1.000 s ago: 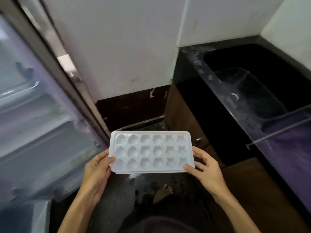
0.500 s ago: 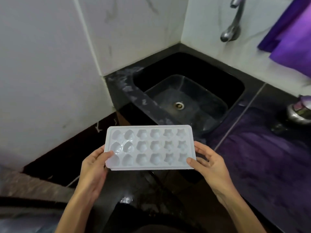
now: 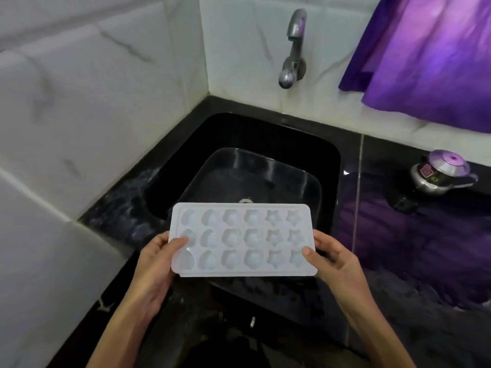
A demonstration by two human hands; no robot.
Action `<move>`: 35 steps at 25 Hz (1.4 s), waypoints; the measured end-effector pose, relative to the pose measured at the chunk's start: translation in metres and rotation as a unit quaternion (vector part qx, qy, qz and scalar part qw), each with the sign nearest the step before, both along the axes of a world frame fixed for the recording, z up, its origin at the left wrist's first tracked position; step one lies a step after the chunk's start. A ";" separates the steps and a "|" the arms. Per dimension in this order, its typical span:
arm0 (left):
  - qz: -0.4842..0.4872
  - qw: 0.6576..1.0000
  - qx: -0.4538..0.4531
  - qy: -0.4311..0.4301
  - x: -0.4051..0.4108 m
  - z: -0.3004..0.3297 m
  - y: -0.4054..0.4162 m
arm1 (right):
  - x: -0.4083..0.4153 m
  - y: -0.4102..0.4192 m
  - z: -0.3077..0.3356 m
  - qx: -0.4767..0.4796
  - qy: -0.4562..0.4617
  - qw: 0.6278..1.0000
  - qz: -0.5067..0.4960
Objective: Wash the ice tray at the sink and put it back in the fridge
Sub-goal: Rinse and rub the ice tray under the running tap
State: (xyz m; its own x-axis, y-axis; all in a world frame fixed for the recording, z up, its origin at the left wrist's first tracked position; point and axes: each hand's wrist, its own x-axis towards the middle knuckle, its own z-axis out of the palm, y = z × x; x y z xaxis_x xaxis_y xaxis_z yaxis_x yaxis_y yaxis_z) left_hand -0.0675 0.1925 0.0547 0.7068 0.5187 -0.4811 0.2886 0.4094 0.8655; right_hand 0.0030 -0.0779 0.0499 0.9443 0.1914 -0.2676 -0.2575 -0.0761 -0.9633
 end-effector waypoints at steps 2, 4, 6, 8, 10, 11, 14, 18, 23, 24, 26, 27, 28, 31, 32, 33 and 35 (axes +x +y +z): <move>-0.055 0.998 -0.004 -0.003 0.032 0.008 0.022 | 0.012 0.023 0.008 -0.001 -0.004 1.000 -0.020; -0.093 0.995 -0.023 -0.016 0.060 0.012 0.043 | 0.024 0.047 0.013 -0.002 -0.007 0.999 -0.041; -0.131 0.989 -0.058 -0.039 0.087 0.013 0.062 | 0.040 0.070 0.017 -0.005 -0.004 0.997 -0.073; -0.166 0.982 -0.077 -0.048 0.111 0.014 0.075 | 0.055 0.089 0.020 -0.002 0.008 0.994 -0.111; -0.180 0.978 -0.098 -0.045 0.131 0.015 0.082 | 0.069 0.104 0.021 -0.023 0.016 0.989 -0.146; -0.178 0.978 -0.103 -0.038 0.142 0.015 0.084 | 0.077 0.110 0.021 -0.039 0.017 0.986 -0.160; -0.163 0.983 -0.080 -0.020 0.171 0.012 0.089 | 0.105 0.121 0.020 -0.067 0.019 0.983 -0.168; -0.123 0.992 -0.039 -0.007 0.199 0.015 0.096 | 0.145 0.128 0.026 -0.100 0.015 0.988 -0.119; -0.066 0.998 0.017 -0.007 0.230 0.027 0.116 | 0.228 0.126 0.035 -0.062 0.049 0.992 -0.097; -0.058 0.998 0.026 -0.002 0.233 0.031 0.119 | 0.250 0.125 0.038 -0.036 0.068 0.991 -0.112; -0.052 0.998 0.032 0.005 0.247 0.036 0.122 | 0.304 0.127 0.049 0.041 0.109 0.987 -0.112; -0.047 0.998 0.032 0.009 0.247 0.039 0.121 | 0.324 0.130 0.057 0.072 0.122 0.985 -0.101; -0.043 0.998 0.034 0.012 0.252 0.042 0.120 | 0.345 0.136 0.064 0.093 0.132 0.983 -0.090; -0.037 0.997 0.060 0.018 0.267 0.044 0.116 | 0.393 0.162 0.076 0.171 0.158 0.970 -0.075; -0.033 0.997 0.070 0.022 0.271 0.044 0.115 | 0.403 0.170 0.076 0.213 0.164 0.959 -0.087; -0.031 0.996 0.077 0.025 0.273 0.044 0.115 | 0.411 0.177 0.077 0.241 0.169 0.950 -0.106; -0.030 0.996 0.084 0.027 0.275 0.044 0.113 | 0.419 0.183 0.075 0.233 0.167 0.949 -0.127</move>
State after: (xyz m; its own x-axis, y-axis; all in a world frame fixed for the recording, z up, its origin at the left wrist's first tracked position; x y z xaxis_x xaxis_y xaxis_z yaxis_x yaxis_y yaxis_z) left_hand 0.2074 0.3060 0.0987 0.7151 0.5519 -0.4290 0.3556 0.2413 0.9030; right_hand 0.4215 0.1056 0.1250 0.8534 0.1397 -0.5022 -0.5072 0.4447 -0.7382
